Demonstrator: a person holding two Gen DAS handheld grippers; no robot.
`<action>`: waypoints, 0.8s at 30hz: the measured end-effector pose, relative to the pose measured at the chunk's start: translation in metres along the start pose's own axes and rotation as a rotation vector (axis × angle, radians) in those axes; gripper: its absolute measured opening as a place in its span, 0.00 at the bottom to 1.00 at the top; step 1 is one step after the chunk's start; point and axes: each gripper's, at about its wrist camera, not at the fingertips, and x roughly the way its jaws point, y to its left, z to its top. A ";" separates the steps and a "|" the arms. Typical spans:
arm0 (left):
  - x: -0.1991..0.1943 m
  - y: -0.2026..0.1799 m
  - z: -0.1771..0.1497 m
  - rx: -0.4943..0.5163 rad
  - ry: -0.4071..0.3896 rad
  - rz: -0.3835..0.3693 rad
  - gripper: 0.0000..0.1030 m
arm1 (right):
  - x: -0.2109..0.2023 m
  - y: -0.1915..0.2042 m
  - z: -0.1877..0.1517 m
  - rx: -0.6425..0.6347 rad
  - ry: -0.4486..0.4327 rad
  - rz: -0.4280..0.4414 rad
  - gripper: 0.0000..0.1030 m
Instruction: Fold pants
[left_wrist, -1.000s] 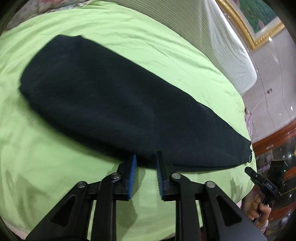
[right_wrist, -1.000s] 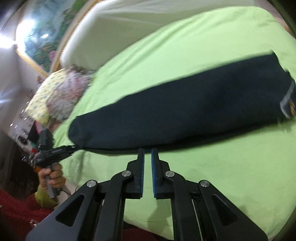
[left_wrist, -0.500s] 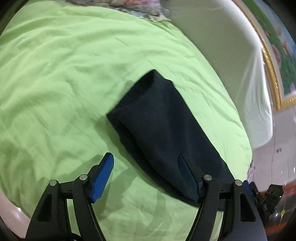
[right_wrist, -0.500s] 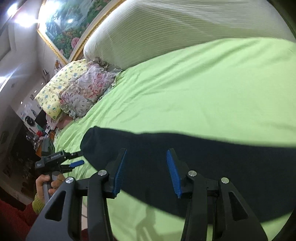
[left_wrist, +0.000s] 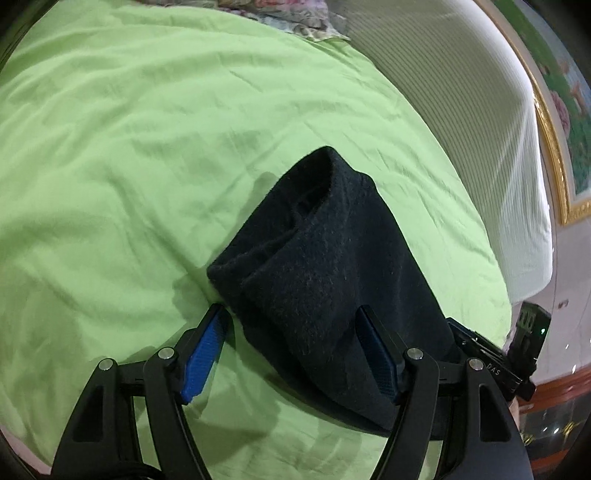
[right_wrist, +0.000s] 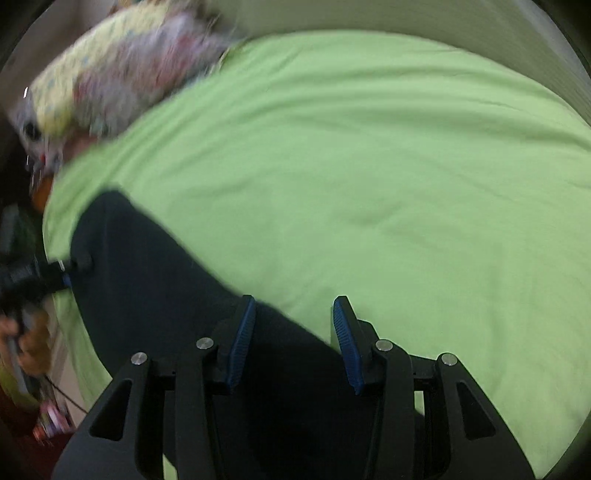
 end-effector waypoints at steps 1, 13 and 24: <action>0.000 0.000 -0.001 0.011 -0.004 0.001 0.70 | 0.001 0.004 -0.001 -0.027 0.014 0.024 0.44; 0.006 -0.017 -0.004 0.134 -0.077 0.039 0.46 | 0.012 0.022 0.004 -0.186 0.126 0.116 0.17; -0.056 -0.026 -0.011 0.273 -0.191 -0.164 0.19 | -0.065 0.029 -0.002 -0.126 -0.184 -0.050 0.12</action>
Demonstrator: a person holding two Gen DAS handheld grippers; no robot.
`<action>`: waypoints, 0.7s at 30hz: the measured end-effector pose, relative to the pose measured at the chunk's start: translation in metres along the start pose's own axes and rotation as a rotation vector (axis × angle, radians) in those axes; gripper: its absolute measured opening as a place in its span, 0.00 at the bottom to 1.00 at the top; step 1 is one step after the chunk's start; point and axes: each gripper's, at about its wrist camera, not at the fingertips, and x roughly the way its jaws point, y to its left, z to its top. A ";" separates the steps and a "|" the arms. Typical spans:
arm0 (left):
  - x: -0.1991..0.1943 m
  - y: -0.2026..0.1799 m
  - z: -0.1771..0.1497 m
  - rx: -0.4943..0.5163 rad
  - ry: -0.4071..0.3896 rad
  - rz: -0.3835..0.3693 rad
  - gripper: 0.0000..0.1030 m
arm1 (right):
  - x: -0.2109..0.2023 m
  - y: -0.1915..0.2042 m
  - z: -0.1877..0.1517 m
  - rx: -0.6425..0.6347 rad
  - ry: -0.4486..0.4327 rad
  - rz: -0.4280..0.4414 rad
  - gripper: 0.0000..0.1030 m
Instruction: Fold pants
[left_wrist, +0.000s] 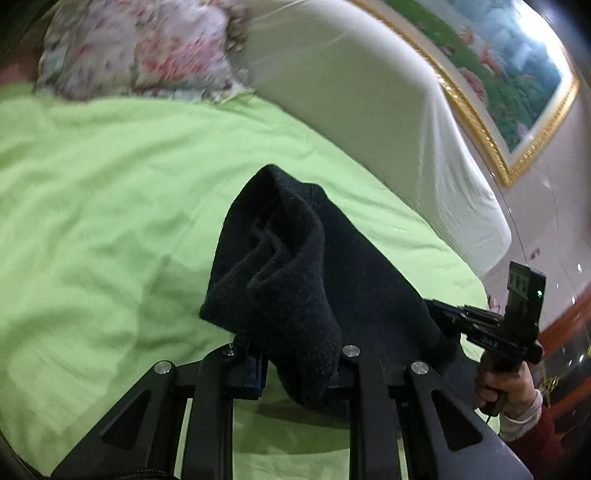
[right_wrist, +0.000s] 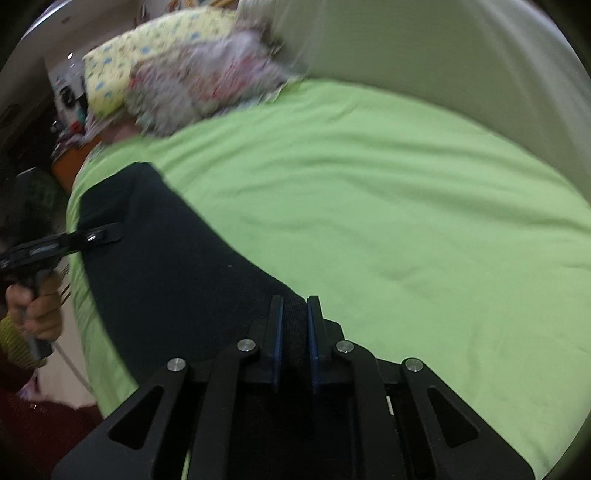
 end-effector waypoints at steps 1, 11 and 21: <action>0.000 0.000 0.000 0.012 0.000 0.004 0.19 | 0.004 0.005 -0.001 -0.015 -0.007 -0.047 0.12; 0.036 0.013 -0.007 0.082 0.091 0.164 0.33 | 0.041 0.001 -0.019 0.090 -0.002 -0.184 0.14; -0.018 -0.001 0.011 0.081 -0.031 0.217 0.60 | -0.070 -0.035 -0.091 0.360 -0.135 -0.227 0.19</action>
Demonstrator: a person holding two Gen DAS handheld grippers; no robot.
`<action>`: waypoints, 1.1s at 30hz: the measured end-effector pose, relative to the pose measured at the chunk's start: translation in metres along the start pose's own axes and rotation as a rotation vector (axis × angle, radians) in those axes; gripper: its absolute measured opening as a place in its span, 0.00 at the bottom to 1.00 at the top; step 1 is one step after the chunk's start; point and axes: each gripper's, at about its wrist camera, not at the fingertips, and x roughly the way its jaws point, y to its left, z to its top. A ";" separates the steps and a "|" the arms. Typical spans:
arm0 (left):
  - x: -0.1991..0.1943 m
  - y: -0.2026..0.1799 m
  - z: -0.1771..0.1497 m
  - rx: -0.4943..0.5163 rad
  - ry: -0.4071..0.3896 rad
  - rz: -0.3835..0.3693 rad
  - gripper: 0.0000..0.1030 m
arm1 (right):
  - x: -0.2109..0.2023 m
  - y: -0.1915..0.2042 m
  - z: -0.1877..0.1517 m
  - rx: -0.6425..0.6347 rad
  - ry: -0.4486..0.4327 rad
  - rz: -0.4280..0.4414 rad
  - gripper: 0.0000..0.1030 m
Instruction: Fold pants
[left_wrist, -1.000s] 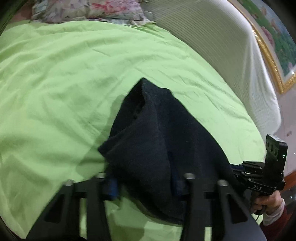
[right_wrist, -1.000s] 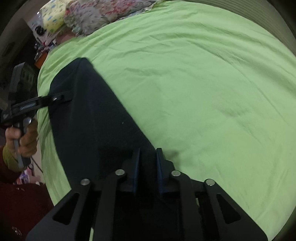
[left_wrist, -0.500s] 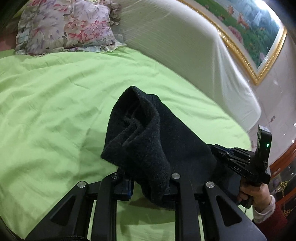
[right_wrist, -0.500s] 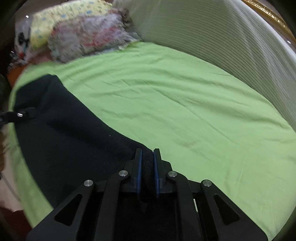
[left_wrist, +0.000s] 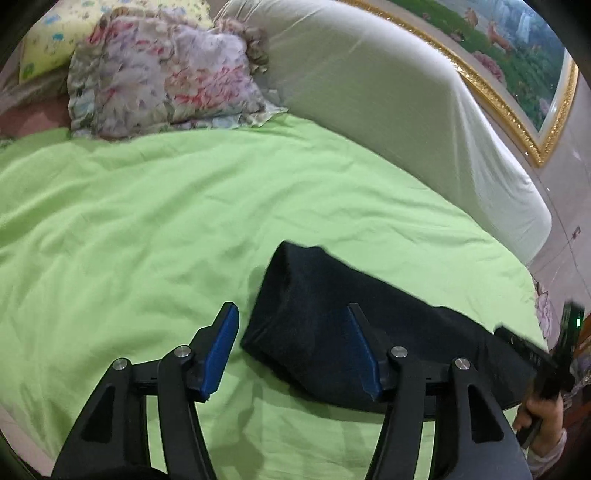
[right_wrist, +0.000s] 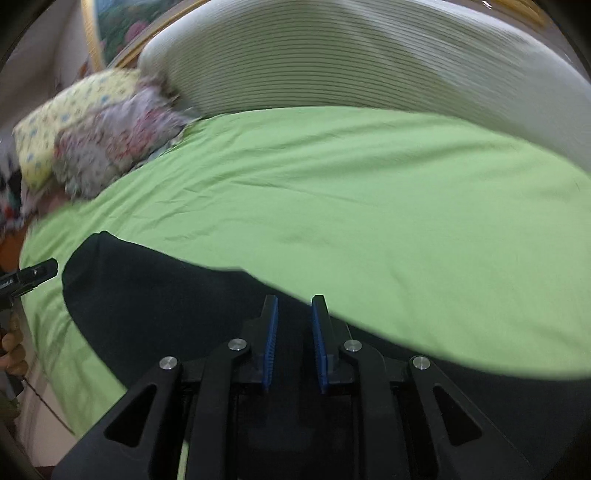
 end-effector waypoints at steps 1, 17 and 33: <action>-0.001 -0.007 0.002 0.008 -0.004 -0.011 0.61 | -0.009 -0.010 -0.007 0.028 -0.001 -0.004 0.19; 0.053 -0.178 -0.027 0.288 0.177 -0.263 0.73 | -0.121 -0.129 -0.105 0.410 -0.082 -0.192 0.39; 0.091 -0.333 -0.068 0.598 0.337 -0.389 0.78 | -0.140 -0.199 -0.135 0.707 -0.195 -0.179 0.46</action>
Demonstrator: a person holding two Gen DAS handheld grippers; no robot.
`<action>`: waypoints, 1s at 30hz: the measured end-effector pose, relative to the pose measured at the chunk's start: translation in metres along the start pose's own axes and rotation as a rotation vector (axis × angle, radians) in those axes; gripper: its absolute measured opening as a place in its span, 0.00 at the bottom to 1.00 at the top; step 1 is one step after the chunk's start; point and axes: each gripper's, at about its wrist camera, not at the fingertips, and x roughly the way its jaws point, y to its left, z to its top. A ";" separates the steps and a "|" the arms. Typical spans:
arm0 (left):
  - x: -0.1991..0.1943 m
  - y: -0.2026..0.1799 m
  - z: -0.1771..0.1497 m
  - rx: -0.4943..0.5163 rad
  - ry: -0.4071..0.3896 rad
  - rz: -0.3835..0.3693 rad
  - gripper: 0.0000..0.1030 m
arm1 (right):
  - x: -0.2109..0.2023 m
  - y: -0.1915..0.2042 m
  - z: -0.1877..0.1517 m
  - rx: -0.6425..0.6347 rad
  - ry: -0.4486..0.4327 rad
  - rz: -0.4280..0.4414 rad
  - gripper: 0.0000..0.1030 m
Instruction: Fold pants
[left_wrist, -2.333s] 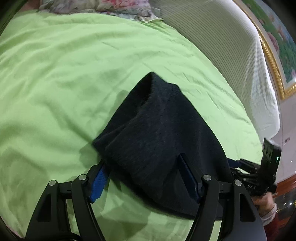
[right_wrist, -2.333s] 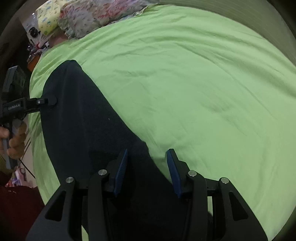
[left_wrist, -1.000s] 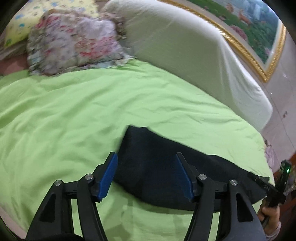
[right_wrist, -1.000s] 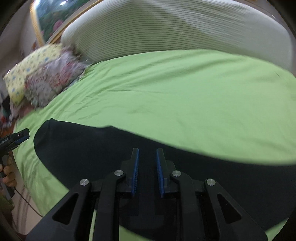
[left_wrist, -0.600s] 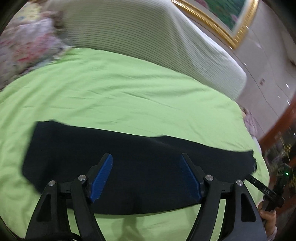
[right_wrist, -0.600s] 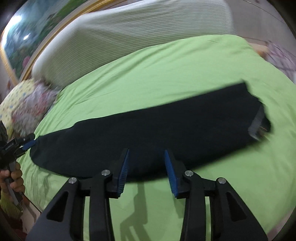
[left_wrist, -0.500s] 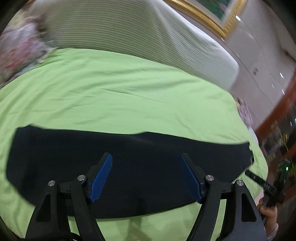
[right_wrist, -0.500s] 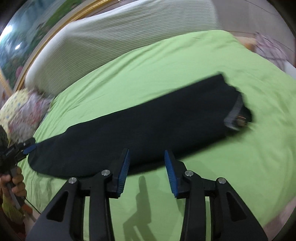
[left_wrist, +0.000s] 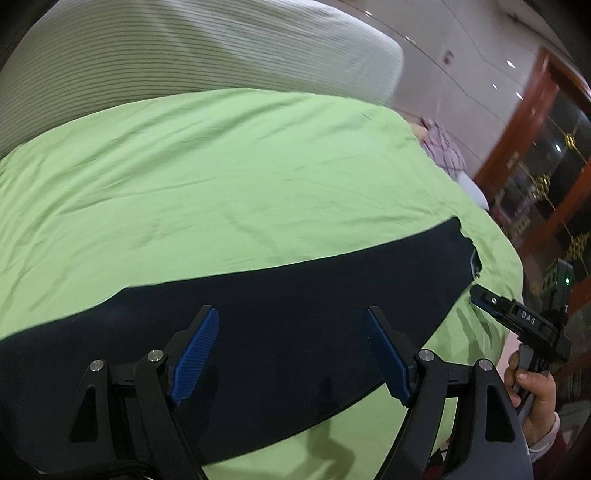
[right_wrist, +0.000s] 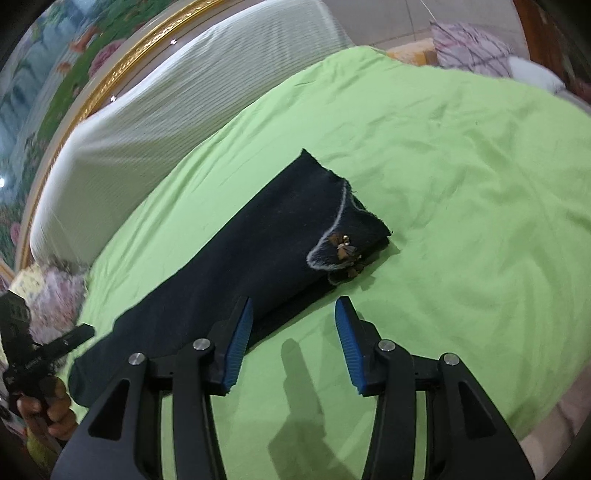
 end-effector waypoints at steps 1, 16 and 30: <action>0.003 -0.003 0.002 0.009 0.006 -0.003 0.79 | 0.002 -0.004 0.002 0.029 -0.002 0.015 0.46; 0.110 -0.100 0.064 0.254 0.212 -0.216 0.79 | 0.016 -0.042 0.002 0.237 -0.058 0.155 0.12; 0.217 -0.172 0.105 0.387 0.464 -0.387 0.68 | 0.020 -0.041 0.007 0.256 -0.035 0.124 0.27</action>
